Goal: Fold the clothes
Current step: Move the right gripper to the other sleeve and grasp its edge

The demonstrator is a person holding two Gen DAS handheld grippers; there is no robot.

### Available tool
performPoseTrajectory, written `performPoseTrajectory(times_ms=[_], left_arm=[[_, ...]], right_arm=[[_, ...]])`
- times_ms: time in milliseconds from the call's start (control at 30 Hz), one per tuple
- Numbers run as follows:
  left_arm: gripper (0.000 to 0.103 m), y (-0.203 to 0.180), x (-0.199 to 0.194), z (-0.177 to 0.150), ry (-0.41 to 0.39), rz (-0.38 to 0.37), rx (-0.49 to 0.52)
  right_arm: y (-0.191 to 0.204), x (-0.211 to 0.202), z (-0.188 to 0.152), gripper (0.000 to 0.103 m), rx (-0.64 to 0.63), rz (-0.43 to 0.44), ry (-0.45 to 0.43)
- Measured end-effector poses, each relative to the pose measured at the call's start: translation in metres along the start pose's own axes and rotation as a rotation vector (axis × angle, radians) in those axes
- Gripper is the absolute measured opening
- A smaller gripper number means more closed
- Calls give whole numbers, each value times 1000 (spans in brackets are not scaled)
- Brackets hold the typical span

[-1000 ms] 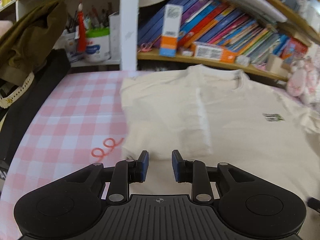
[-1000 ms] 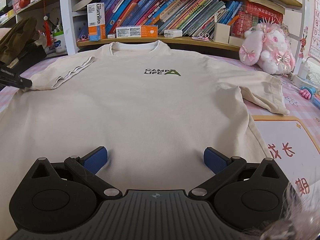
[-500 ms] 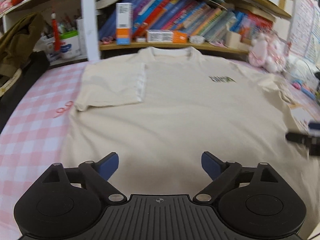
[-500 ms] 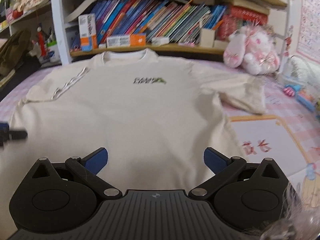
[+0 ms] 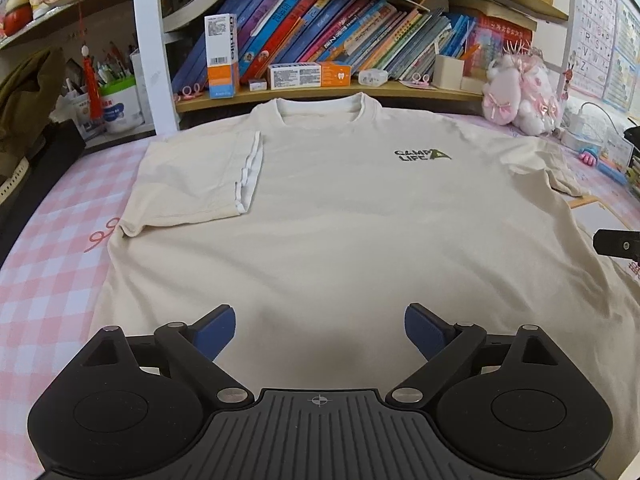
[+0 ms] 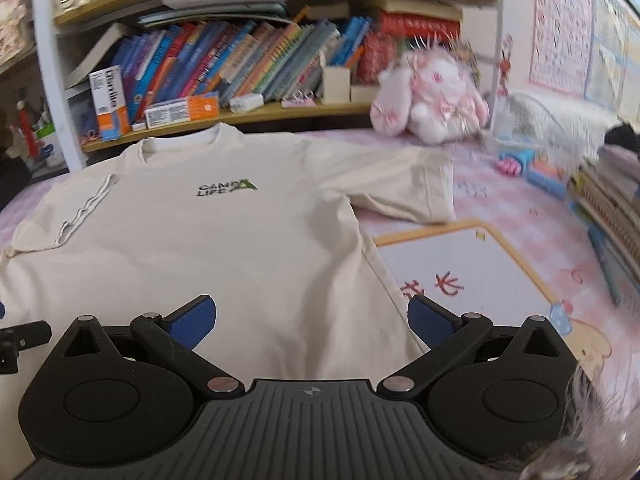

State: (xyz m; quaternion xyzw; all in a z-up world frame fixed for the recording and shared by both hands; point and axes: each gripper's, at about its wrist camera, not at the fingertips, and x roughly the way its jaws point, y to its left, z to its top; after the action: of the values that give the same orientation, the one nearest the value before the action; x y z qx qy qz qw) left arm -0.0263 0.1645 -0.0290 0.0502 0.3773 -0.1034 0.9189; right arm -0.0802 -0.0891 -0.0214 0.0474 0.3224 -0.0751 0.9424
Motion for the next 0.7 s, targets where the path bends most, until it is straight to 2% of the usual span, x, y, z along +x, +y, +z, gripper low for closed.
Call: performPoseTrajectory(times_ms=[333,700], left_arm=[[94,-27,8,7,14,-1,-30],[94,-82,22,16,48,131,-61]], right_arm=[[-20,18,14,103,-48,54,19],[-86,61,50,103,9,151,73]])
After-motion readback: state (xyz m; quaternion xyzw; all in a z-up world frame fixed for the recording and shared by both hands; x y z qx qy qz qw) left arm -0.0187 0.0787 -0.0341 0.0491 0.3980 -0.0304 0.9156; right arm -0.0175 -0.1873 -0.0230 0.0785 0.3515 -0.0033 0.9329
